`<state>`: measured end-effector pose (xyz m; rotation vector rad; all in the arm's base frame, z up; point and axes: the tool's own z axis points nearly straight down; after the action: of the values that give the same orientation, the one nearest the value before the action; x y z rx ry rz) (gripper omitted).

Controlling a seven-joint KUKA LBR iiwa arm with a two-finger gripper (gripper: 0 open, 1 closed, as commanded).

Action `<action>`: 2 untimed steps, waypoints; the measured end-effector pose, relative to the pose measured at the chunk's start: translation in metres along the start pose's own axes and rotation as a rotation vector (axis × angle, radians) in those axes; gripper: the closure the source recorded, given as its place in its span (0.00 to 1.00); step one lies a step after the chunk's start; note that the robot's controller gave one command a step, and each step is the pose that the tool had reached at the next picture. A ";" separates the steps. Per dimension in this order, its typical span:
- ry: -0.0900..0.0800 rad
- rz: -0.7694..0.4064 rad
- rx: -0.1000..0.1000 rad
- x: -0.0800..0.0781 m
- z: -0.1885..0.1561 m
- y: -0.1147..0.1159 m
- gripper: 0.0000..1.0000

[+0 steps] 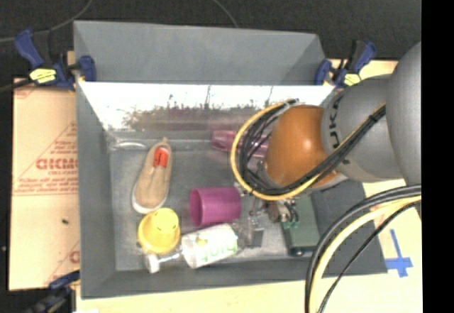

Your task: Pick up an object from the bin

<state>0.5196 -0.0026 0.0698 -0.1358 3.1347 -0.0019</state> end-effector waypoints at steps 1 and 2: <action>-0.001 -0.026 0.002 0.007 -0.001 0.010 0.00; -0.004 -0.015 -0.001 0.001 -0.001 0.041 0.00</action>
Offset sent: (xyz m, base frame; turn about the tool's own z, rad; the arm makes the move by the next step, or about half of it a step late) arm -0.0055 0.0398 0.0002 -0.0118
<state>0.5152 0.0379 0.0703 -0.1583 3.1296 -0.0001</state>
